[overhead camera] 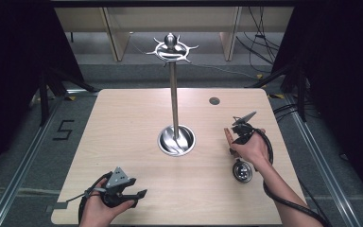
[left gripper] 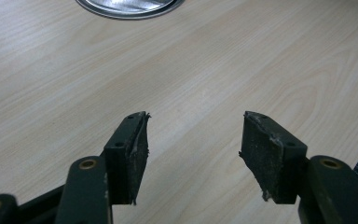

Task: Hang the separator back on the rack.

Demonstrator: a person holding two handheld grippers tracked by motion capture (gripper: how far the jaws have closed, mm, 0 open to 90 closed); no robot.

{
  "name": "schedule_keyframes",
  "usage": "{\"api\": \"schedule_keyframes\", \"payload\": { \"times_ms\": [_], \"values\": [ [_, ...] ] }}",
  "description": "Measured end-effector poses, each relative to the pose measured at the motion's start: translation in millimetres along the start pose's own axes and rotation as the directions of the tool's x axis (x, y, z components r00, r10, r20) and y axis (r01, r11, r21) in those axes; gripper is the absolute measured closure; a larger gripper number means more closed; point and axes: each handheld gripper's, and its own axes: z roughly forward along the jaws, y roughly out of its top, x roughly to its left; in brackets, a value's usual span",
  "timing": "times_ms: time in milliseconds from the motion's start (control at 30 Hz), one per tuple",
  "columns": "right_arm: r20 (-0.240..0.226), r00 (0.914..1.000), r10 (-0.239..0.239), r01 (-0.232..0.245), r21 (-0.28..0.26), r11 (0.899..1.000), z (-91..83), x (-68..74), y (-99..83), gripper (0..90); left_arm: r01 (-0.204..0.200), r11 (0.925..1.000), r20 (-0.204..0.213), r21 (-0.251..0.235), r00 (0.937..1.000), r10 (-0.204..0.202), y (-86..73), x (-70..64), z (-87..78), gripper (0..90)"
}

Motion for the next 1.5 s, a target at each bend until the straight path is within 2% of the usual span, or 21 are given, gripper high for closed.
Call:
{"api": "schedule_keyframes", "payload": {
  "times_ms": [33,167,267,367,533,600,700,733,867,900,967,1000,1033,1067,1100,1167,1200,1233,1300,1433,1500],
  "values": [
    [-0.017,0.9994,0.030,-0.030,-0.004,1.000,-3.6,1.9,-2.5,69.1,0.024,0.9996,-0.004,-0.014,0.9997,-0.024,-0.3,-1.3,1.5,40.6],
    [-0.012,0.9969,-0.077,0.076,-0.100,0.992,-12.0,-4.8,-11.4,69.2,0.026,0.9996,0.000,-0.014,0.9997,-0.026,-0.3,-1.8,2.1,40.6],
    [-0.029,0.9972,-0.069,0.065,-0.123,0.990,-20.5,-3.0,-17.8,69.2,-0.003,1.0000,0.004,0.008,1.0000,0.003,0.0,-0.2,0.8,40.6],
    [-0.027,0.9958,-0.087,0.083,-0.147,0.986,-27.6,-3.6,-23.7,69.2,0.036,0.9993,-0.003,-0.013,0.9993,-0.036,-1.0,-2.1,3.1,40.6],
    [-0.034,0.9747,-0.221,0.205,-0.258,0.944,-34.2,-8.4,-33.5,69.3,0.023,0.9997,0.005,-0.007,0.9997,-0.023,-1.0,-1.2,2.6,40.6],
    [-0.046,0.9746,-0.219,0.199,-0.268,0.943,-35.8,-7.6,-35.5,69.3,0.028,0.9995,0.001,-0.017,0.9996,-0.028,-1.0,-1.4,3.4,40.6],
    [-0.090,0.9637,-0.251,0.212,-0.318,0.924,-43.3,-4.7,-43.7,69.2,0.052,0.9984,0.002,-0.023,0.9986,-0.052,-1.2,-2.6,4.0,40.7],
    [-0.070,0.9559,-0.285,0.244,-0.351,0.904,-44.3,-5.0,-45.4,69.3,0.043,0.9990,-0.001,-0.015,0.9991,-0.043,-1.1,-1.7,3.5,40.7],
    [-0.080,0.9424,-0.325,0.265,-0.411,0.872,-52.6,0.8,-55.6,69.2,0.068,0.9972,0.010,-0.033,0.9977,-0.067,-0.9,-3.3,3.7,40.8],
    [-0.069,0.9313,-0.358,0.283,-0.482,0.829,-49.6,0.6,-56.2,69.2,0.067,0.9969,0.015,-0.041,0.9977,-0.067,-1.0,-2.9,4.2,41.0],
    [-0.084,0.9261,-0.368,0.284,-0.487,0.826,-54.4,1.6,-61.1,69.2,0.052,0.9978,0.020,-0.040,0.9985,-0.051,-0.8,-1.4,3.5,41.3],
    [-0.109,0.9324,-0.345,0.255,-0.478,0.840,-56.8,4.5,-64.7,69.2,0.058,0.9975,0.020,-0.042,0.9982,-0.057,-0.7,-1.7,3.5,41.3],
    [-0.107,0.9316,-0.347,0.250,-0.505,0.826,-57.1,5.9,-66.5,69.2,0.063,0.9968,0.018,-0.048,0.9979,-0.062,-0.5,-2.5,3.5,41.3],
    [-0.107,0.9316,-0.347,0.250,-0.505,0.826,-57.1,5.9,-66.5,69.2,0.063,0.9968,0.018,-0.048,0.9979,-0.062,-0.5,-2.5,3.5,41.3],
    [-0.086,0.9190,-0.385,0.283,-0.535,0.796,-58.4,5.7,-69.6,69.2,0.047,0.9981,0.014,-0.041,0.9988,-0.046,0.1,-1.1,2.0,41.2],
    [-0.102,0.9143,-0.392,0.280,-0.538,0.795,-59.6,6.5,-71.1,69.2,0.067,0.9964,0.022,-0.052,0.9976,-0.066,0.2,-2.2,2.0,41.3],
    [-0.081,0.9061,-0.415,0.300,-0.569,0.766,-59.1,7.0,-73.8,69.1,0.060,0.9954,0.029,-0.075,0.9979,-0.058,1.3,-2.3,1.5,41.2],
    [-0.099,0.9100,-0.403,0.283,-0.561,0.778,-60.2,9.7,-76.8,69.1,0.076,0.9930,0.031,-0.091,0.9968,-0.073,1.9,-3.7,1.8,41.2],
    [-0.066,0.9025,-0.426,0.309,-0.590,0.746,-58.9,9.8,-78.9,69.1,0.068,0.9930,0.030,-0.097,0.9974,-0.065,2.8,-3.5,1.0,41.3],
    [-0.076,0.9044,-0.420,0.289,-0.614,0.734,-59.3,11.0,-83.5,69.1,0.071,0.9926,0.029,-0.099,0.9973,-0.068,4.4,-4.2,-0.5,41.2],
    [-0.051,0.8958,-0.441,0.312,-0.636,0.706,-60.7,9.7,-83.4,69.1,0.081,0.9910,0.034,-0.107,0.9964,-0.078,4.5,-5.3,0.2,41.2]
  ]
}}
